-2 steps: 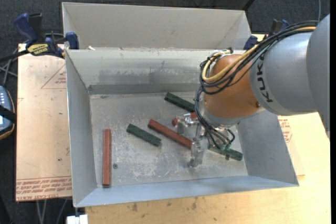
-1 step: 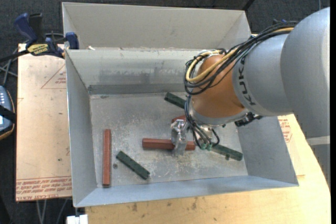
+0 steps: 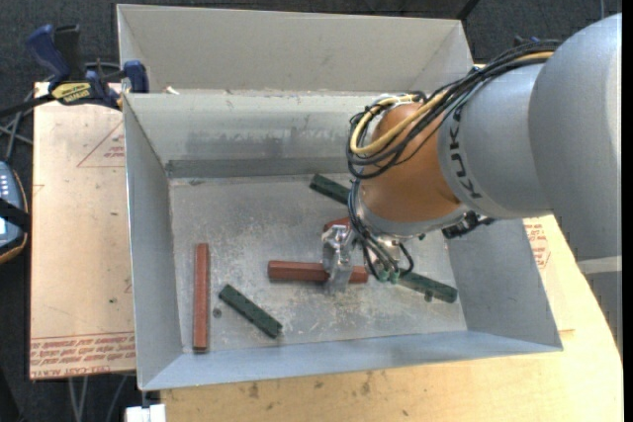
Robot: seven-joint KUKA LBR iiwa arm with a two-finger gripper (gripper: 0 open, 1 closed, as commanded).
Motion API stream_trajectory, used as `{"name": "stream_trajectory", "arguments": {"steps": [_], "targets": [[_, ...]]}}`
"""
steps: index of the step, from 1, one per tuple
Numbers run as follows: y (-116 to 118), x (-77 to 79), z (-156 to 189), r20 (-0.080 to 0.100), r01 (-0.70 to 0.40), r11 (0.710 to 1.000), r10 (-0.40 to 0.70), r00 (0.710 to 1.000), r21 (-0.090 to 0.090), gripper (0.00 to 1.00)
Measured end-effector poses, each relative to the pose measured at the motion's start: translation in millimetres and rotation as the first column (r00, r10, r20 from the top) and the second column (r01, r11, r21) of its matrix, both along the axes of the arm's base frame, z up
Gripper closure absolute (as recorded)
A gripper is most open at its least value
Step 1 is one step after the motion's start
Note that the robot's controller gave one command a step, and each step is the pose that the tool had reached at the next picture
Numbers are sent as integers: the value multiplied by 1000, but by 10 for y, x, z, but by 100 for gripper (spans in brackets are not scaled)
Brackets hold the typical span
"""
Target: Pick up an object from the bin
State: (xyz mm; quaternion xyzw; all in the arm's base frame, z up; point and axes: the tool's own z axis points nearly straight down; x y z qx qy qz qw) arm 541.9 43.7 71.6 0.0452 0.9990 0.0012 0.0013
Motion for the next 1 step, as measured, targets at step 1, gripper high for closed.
{"name": "stream_trajectory", "arguments": {"steps": [1], "targets": [[39,166,1880,9,14,1000,-14,1000,0,100]]}}
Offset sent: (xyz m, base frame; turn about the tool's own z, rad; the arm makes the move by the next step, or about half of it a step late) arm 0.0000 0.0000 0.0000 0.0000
